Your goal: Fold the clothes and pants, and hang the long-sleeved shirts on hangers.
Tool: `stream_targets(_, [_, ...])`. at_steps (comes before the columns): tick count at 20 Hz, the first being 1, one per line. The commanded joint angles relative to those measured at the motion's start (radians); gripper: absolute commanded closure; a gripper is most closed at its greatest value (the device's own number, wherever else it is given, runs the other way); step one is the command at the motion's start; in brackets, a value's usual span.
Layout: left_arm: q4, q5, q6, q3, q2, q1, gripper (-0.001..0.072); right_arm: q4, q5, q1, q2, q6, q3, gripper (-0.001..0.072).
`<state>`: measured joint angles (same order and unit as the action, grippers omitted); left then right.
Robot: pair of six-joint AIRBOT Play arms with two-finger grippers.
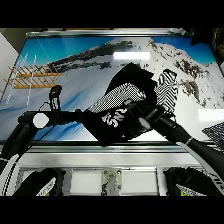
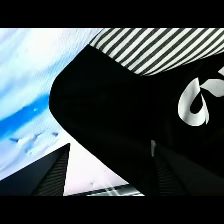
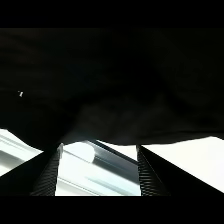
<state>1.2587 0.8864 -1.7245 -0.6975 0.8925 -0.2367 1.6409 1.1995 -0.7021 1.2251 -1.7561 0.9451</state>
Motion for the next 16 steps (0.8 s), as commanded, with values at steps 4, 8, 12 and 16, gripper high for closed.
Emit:
stream_targets(4, [-0.004,0.013,-0.005,0.008,-0.003,-0.003,0.0166,0.190,-0.010,-0.086,0.118,-0.257,-0.011,0.0204])
stream_targets(8, [-0.002,0.019,-0.005,0.008,-0.003,-0.032,0.0166,0.218,-0.023,-0.086,0.125,-0.314,-0.011,0.0204])
stream_targets(12, [0.008,0.019,-0.020,0.009,0.036,-0.170,0.0166,0.204,-0.030,-0.087,0.147,-0.341,-0.011,0.0189])
stream_targets(16, [0.006,0.019,-0.047,0.008,0.140,-0.269,0.0166,0.205,-0.041,-0.085,0.150,-0.362,-0.011,0.0194])
